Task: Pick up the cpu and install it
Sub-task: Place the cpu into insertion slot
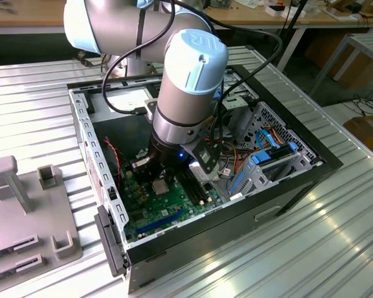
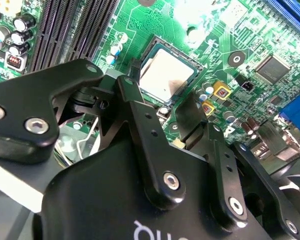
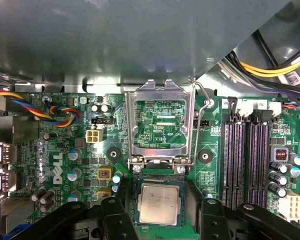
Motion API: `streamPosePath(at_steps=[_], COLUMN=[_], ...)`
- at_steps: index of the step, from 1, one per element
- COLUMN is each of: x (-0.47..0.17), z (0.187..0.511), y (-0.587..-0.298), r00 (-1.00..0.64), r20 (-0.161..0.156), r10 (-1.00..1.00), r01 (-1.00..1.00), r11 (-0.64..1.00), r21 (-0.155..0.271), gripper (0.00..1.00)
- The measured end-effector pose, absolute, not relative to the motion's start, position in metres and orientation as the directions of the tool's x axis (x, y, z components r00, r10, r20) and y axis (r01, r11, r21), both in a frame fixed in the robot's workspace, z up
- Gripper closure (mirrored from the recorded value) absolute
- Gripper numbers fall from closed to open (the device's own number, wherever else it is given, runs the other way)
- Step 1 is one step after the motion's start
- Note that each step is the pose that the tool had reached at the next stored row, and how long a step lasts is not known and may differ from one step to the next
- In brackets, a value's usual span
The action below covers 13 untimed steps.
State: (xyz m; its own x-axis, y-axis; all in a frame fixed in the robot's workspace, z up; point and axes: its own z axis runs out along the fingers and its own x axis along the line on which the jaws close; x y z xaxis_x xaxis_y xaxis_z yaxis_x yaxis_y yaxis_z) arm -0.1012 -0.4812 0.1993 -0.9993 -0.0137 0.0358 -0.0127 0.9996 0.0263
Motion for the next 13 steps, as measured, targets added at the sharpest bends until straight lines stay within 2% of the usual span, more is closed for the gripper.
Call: streamPosePath(at_steps=[13], x=[-0.0990], z=[0.1998], y=[-0.4811], r00=[-0.999], r20=[0.036], r10=[-0.015], r01=[-0.014], r11=[1.000], r21=[0.026], gripper=[0.45])
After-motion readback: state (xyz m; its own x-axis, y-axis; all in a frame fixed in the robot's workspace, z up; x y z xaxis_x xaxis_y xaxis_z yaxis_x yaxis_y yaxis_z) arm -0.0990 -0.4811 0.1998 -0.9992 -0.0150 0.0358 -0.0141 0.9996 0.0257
